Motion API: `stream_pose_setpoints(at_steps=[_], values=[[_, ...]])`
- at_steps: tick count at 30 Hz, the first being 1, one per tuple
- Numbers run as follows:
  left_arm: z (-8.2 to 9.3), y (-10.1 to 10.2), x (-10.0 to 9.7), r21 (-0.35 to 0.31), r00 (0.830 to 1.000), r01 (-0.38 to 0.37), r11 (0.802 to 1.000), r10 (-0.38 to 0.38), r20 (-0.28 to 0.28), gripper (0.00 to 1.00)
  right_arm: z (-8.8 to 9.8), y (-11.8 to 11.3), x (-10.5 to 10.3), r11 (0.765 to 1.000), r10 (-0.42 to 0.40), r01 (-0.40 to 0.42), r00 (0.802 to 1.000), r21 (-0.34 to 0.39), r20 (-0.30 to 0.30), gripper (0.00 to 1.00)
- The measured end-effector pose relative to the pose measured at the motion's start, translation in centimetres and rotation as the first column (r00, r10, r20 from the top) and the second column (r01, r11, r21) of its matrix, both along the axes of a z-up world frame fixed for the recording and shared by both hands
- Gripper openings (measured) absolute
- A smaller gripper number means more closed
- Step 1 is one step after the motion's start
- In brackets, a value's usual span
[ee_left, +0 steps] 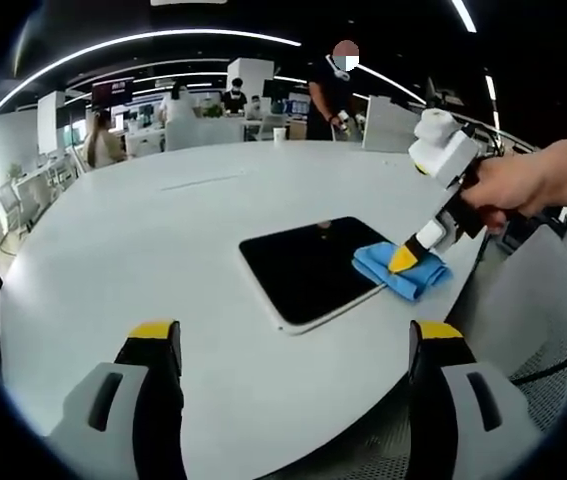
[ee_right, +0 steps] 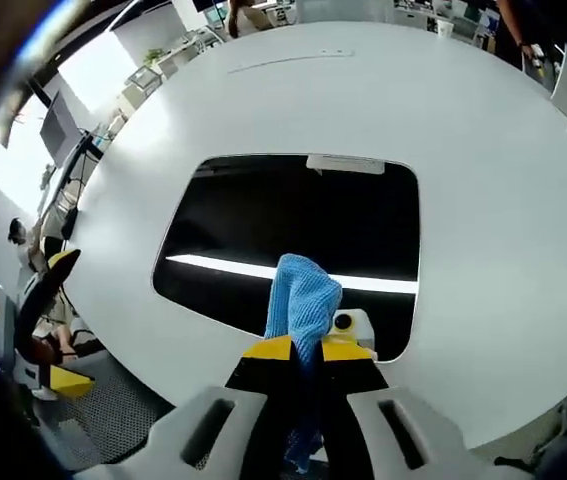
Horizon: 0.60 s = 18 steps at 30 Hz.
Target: Wipe the mirror surface with the cleaning cloth until all visible marks leave the cleaned area.
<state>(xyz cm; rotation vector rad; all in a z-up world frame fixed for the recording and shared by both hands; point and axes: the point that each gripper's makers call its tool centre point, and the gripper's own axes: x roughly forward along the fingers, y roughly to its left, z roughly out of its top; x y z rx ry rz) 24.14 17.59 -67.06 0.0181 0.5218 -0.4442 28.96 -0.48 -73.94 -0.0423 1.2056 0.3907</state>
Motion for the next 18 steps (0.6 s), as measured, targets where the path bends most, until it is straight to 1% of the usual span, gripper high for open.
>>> stream_pose_setpoints(at_steps=[8,18], values=[[0.0,0.0,0.0,0.002,1.000,0.002,1.000,-0.002,0.000,0.92,0.0,-0.7,0.0,1.000,-0.006,0.006,1.000,0.003,-0.001,0.02],[-0.1,0.0,-0.1,0.003,1.000,0.006,1.000,-0.006,-0.002,0.92,0.0,-3.2,0.4,0.999,-0.041,0.041,0.999,0.000,0.001,0.02]])
